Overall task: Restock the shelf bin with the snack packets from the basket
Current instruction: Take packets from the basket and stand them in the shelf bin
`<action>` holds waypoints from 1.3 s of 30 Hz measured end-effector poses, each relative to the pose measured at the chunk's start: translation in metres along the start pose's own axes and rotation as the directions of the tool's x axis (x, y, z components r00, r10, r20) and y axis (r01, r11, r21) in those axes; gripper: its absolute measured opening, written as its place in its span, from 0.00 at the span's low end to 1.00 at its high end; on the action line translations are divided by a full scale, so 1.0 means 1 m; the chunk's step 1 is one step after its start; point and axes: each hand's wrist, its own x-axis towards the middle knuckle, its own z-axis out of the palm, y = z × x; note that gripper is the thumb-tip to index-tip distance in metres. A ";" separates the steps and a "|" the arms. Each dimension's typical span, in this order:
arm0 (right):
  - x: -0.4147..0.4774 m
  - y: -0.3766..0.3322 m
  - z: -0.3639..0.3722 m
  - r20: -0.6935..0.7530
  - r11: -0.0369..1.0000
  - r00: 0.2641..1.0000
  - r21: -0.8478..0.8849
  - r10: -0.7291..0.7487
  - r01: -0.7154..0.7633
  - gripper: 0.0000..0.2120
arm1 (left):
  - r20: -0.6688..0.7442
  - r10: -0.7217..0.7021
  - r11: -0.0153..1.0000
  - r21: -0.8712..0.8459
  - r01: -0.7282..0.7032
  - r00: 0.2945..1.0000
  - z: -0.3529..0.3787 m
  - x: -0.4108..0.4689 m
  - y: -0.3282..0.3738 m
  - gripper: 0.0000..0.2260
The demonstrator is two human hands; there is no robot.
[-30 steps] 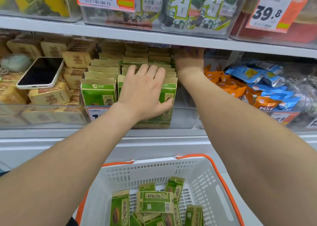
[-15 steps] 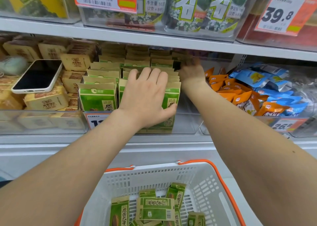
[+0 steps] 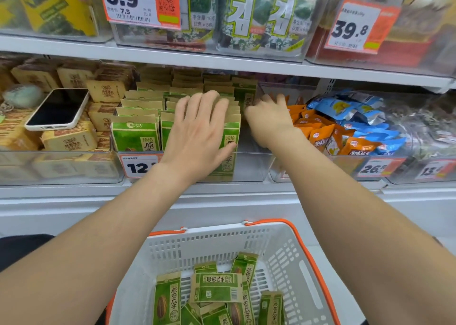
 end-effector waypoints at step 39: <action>-0.203 -0.141 0.154 0.612 0.868 0.644 0.462 -0.459 0.180 0.11 | 0.892 0.407 0.912 -0.385 0.142 -0.198 0.149 -0.300 0.118 0.06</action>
